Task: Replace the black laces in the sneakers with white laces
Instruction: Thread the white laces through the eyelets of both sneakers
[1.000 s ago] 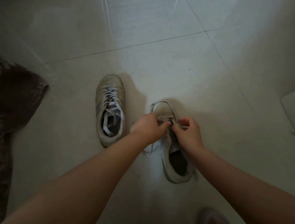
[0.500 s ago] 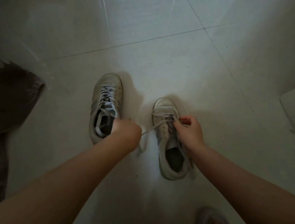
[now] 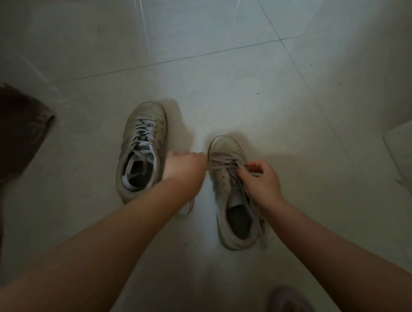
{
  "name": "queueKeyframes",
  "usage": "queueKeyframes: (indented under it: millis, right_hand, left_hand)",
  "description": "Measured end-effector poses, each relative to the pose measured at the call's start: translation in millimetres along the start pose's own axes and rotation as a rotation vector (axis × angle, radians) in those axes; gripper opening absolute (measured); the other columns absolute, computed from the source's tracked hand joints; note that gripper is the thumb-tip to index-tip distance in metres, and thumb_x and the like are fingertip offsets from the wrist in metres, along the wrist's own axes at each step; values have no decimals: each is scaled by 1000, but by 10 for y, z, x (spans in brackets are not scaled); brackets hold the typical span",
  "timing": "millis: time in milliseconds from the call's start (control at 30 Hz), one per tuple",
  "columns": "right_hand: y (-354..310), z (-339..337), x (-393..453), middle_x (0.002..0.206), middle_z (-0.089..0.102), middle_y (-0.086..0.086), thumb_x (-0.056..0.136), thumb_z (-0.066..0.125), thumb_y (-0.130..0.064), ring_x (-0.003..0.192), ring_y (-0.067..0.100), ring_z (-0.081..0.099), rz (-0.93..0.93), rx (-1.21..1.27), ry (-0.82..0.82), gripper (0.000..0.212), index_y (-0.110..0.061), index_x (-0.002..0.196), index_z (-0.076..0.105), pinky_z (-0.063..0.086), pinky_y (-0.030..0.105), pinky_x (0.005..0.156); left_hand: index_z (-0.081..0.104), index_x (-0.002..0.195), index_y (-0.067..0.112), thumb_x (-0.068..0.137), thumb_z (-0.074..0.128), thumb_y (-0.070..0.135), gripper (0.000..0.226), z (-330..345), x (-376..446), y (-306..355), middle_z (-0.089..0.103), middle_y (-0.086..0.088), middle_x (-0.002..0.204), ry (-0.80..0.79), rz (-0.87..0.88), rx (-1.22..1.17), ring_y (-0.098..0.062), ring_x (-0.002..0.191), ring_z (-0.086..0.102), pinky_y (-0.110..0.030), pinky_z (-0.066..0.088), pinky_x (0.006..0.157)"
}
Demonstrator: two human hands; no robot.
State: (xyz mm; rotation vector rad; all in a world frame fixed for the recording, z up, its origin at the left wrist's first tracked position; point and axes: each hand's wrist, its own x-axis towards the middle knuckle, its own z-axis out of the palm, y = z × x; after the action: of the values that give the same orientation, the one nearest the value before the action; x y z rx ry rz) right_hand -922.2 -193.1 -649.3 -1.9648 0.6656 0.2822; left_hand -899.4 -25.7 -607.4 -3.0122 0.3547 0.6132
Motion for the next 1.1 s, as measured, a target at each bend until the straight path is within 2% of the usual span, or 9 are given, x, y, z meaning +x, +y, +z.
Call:
queueKeyframes:
  millis: [100,200,267,333,533,700,800,967,1100]
  right_hand:
    - [15,20,6,111,60,6,84,69,-23,95,19,59,-12,13,22,23,-18,102,55,47,26,76]
    - [32,40,20,113,57,7,83,69,-23,93,19,59,-18,9,17,23,-19,100,54,46,23,69]
    - [49,54,26,113,57,8,82,69,-24,93,20,60,-23,8,16,24,-20,99,53,49,27,71]
    - [58,56,40,113,57,8,80,70,-26,93,21,61,-28,-6,14,25,-21,98,53,52,32,77]
    - [54,52,53,112,58,9,76,73,-28,94,23,62,-44,-43,1,24,-29,87,51,54,38,82]
    - [41,28,58,111,57,8,77,72,-27,90,21,62,-48,-75,-27,25,-26,90,51,54,34,76]
    - [47,9,61,111,58,8,80,70,-25,92,21,61,-60,-84,-22,23,-23,95,52,50,30,75]
    - [41,4,77,106,62,7,81,69,-21,92,19,61,-64,-97,-10,20,-19,97,56,45,26,74]
    - [24,-1,60,106,62,7,81,69,-19,91,19,61,-59,-78,-13,20,-18,97,56,43,24,72]
  left_hand:
    - [59,109,17,92,45,5,25,-2,-51,-278,63,-4,112,-111,-59,158,-23,107,57,-32,35,93]
    - [55,115,18,94,43,11,25,36,-98,-231,62,-4,114,-146,-23,154,-23,107,56,-32,36,91]
    - [50,120,20,98,42,26,24,69,-93,-155,61,-3,116,-103,-9,-42,-24,107,56,-36,37,92]
    - [46,127,20,97,41,41,37,106,-57,-89,59,-4,121,-99,-13,-308,-25,111,54,-39,39,94]
    - [38,132,23,96,44,37,39,184,4,162,43,-7,132,96,-103,-466,-27,119,47,-41,32,100]
    - [48,121,23,95,46,27,27,151,85,234,44,-5,127,193,-21,-224,-26,121,37,-40,27,99]
    - [42,128,25,92,46,19,37,143,61,142,42,-6,127,162,20,-91,-27,122,36,-45,24,105]
    - [41,124,23,91,46,17,35,97,36,-293,52,-5,122,58,-119,17,-28,117,44,-48,26,105]
    - [38,124,19,94,42,15,31,121,-28,-311,62,-4,106,20,-73,18,-27,104,54,-39,30,98]
